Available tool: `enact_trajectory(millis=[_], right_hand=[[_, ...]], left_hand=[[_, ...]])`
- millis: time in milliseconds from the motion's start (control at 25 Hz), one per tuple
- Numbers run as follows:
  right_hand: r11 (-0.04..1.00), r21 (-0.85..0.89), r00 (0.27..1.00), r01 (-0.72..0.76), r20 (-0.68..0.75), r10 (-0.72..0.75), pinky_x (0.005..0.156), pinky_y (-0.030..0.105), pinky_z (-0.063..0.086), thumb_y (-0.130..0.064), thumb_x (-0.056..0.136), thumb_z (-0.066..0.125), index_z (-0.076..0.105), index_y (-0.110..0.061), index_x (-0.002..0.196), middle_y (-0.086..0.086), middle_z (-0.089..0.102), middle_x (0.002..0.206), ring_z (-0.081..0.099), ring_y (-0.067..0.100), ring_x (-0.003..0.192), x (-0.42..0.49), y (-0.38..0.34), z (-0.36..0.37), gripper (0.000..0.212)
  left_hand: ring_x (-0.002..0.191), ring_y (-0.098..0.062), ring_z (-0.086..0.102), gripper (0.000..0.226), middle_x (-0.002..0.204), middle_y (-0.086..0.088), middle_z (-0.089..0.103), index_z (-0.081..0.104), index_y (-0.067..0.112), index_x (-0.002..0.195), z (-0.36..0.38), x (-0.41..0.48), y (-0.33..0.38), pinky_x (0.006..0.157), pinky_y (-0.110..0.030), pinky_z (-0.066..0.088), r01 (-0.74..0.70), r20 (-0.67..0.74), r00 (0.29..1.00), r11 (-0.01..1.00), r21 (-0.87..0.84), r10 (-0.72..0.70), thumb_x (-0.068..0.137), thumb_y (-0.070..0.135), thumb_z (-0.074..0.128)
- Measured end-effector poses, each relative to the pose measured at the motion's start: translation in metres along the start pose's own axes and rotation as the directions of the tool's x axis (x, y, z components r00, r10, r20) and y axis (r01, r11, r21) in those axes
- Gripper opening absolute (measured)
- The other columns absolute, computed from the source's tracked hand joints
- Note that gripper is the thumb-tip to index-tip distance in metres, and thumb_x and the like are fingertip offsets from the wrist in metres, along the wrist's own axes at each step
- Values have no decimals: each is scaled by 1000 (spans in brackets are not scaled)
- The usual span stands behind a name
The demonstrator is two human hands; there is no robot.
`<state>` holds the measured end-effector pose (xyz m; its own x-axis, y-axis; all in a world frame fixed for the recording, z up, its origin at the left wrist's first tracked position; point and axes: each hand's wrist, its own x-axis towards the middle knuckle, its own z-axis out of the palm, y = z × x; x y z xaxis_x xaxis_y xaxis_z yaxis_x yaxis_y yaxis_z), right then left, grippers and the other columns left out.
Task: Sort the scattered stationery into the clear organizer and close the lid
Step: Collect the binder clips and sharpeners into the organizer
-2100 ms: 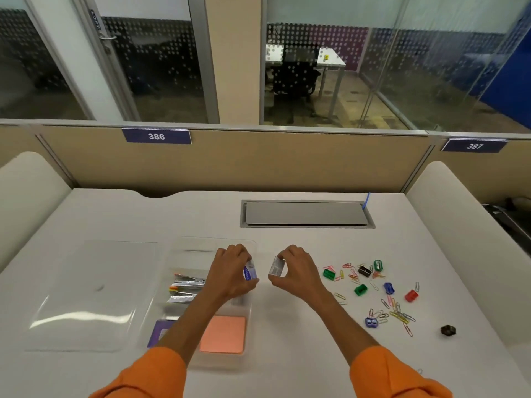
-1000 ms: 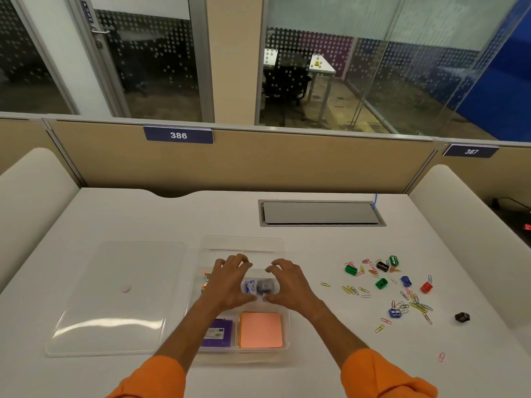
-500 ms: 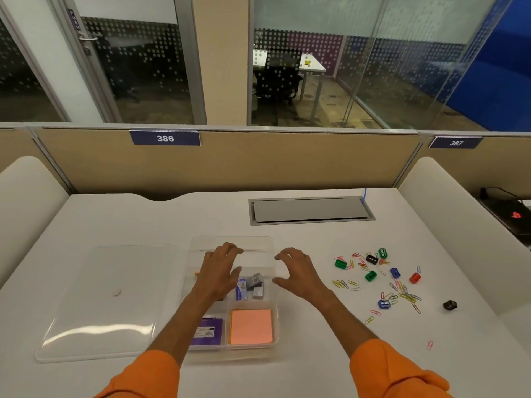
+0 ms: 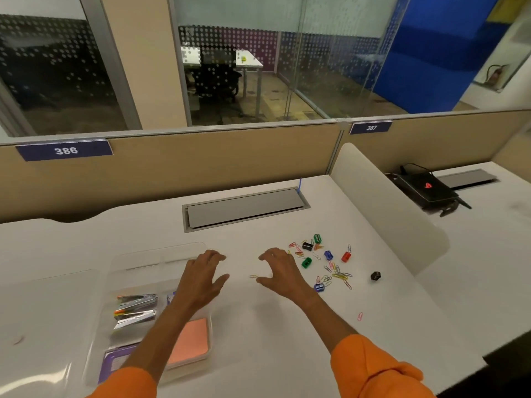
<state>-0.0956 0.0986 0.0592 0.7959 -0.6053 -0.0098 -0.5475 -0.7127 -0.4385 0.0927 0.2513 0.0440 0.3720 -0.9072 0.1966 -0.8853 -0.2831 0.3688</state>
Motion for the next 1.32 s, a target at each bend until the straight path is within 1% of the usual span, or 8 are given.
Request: enact_trajectory(millis=[120, 360, 520, 600, 760, 880, 1080, 1320], right_hand=[[999, 8, 999, -52, -15, 53, 103, 32, 29, -39, 79, 73, 54, -17, 127, 5, 50, 134, 43, 22, 126, -11, 35, -11, 57], [981, 44, 981, -188, -31, 189, 104, 28, 29, -41, 81, 71, 54, -19, 127, 1, 51, 134, 43, 19, 126, -30, 105, -26, 54], [953, 78, 956, -292, -5, 293, 106, 27, 28, -37, 82, 71, 52, -21, 129, 0, 50, 136, 42, 18, 127, -40, 145, -26, 53], [937, 99, 941, -335, -7, 337, 104, 25, 30, -34, 82, 71, 52, -22, 129, -1, 50, 134, 43, 18, 126, -42, 159, -25, 52], [918, 114, 922, -381, -26, 386, 103, 25, 34, -31, 83, 71, 52, -22, 130, 0, 52, 132, 46, 18, 122, -38, 175, -23, 51], [908, 146, 915, -394, -31, 402, 101, 25, 35, -34, 82, 72, 52, -21, 129, 1, 53, 130, 47, 19, 120, -30, 180, -20, 53], [896, 161, 907, -414, -14, 422, 104, 28, 33, -46, 82, 68, 51, -22, 131, -1, 50, 134, 43, 18, 124, -14, 173, -9, 57], [907, 124, 910, -403, -53, 412, 101, 31, 33, -54, 80, 66, 52, -19, 127, 0, 51, 126, 45, 18, 120, 6, 166, 5, 61]], left_hand=[[105, -19, 59, 41, 120, 3, 57, 58, 20, 120, 19, 16, 29, 87, -35, 42, -43, 26, 999, 999, -11, 44, 84, 37, 67], [107, -18, 58, 43, 126, 5, 55, 56, 22, 124, 57, 40, 76, 91, -32, 42, -93, 131, 987, 995, -36, 97, 85, 39, 65], [107, -17, 56, 45, 132, 6, 52, 53, 25, 127, 80, 56, 99, 89, -28, 44, -88, 205, 974, 995, -42, 95, 86, 37, 65], [110, -18, 55, 45, 136, 5, 49, 51, 26, 129, 91, 64, 107, 91, -26, 45, -52, 240, 969, 997, -48, 63, 87, 34, 64], [116, -20, 53, 46, 138, 5, 47, 49, 26, 131, 108, 84, 114, 94, -26, 47, 69, 281, 959, 993, -96, -39, 88, 24, 65], [116, -20, 53, 44, 137, 2, 49, 50, 22, 131, 118, 99, 112, 93, -26, 47, 101, 288, 955, 991, -88, -72, 89, 21, 64], [111, -21, 56, 47, 135, 0, 51, 52, 21, 133, 127, 118, 111, 88, -27, 51, 80, 290, 955, 996, -41, -65, 88, 22, 65], [110, -24, 54, 44, 136, -4, 50, 56, 21, 129, 136, 128, 112, 90, -30, 48, 24, 307, 951, 999, 33, -33, 86, 21, 66]])
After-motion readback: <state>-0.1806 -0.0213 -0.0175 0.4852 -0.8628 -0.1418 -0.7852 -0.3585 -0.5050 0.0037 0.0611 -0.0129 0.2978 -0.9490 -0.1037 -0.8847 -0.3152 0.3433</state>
